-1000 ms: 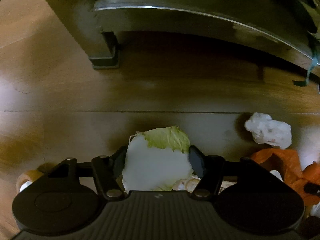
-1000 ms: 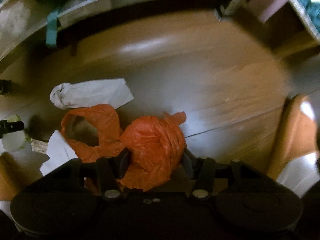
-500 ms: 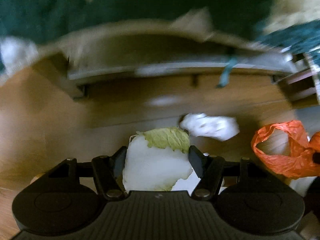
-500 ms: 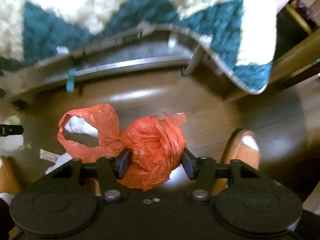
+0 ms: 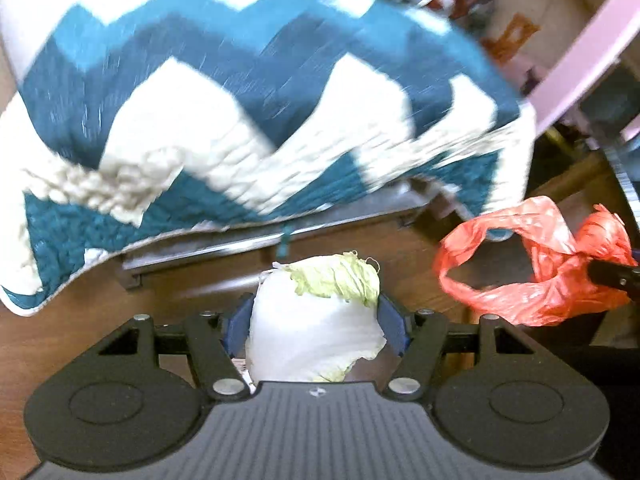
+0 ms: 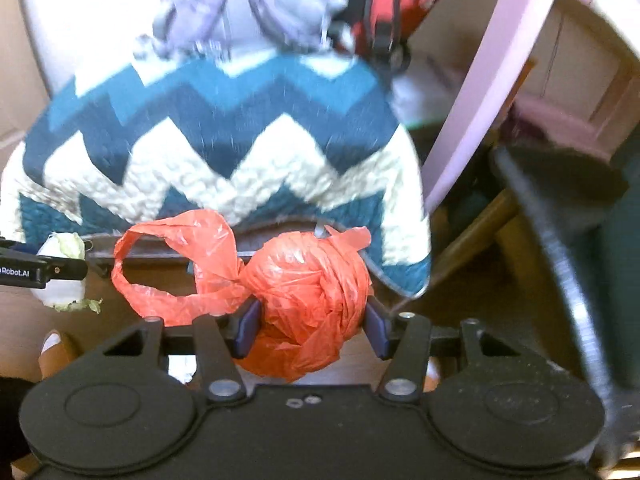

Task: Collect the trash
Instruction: 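Carry the cabbage leaf with the left tool while the right carries the red bag to the teal bin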

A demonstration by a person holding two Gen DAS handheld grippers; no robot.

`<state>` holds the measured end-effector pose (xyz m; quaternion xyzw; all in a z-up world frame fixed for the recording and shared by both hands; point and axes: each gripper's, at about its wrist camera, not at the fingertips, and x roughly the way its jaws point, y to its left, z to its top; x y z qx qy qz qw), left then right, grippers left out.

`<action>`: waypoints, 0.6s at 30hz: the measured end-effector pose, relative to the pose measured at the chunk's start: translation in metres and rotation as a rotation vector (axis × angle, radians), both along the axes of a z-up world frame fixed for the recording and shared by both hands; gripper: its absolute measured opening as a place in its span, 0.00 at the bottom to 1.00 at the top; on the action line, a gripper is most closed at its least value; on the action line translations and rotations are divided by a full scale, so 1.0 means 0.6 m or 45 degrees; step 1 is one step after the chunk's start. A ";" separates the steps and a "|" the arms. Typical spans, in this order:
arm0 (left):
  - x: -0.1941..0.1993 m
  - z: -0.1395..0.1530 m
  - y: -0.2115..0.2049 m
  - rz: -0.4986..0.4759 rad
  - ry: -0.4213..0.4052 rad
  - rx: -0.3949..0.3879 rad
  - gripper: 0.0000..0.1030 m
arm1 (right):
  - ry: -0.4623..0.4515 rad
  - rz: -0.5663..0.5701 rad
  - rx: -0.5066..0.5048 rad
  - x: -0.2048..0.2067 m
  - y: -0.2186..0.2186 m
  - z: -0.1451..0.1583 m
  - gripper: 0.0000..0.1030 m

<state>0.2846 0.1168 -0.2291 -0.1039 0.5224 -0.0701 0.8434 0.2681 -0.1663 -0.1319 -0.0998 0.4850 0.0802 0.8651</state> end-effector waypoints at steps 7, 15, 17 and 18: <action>-0.063 0.155 -0.068 -0.020 -0.139 0.004 0.63 | -0.145 0.008 -0.023 -0.061 -0.058 0.136 0.51; -0.097 0.331 -0.157 -0.092 -0.384 0.008 0.63 | -0.355 -0.016 -0.046 -0.112 -0.148 0.301 0.51; -0.101 0.379 -0.187 -0.120 -0.447 0.000 0.63 | -0.419 -0.013 -0.046 -0.121 -0.173 0.341 0.51; -0.102 0.399 -0.201 -0.135 -0.473 -0.007 0.64 | -0.447 -0.020 -0.057 -0.125 -0.186 0.359 0.51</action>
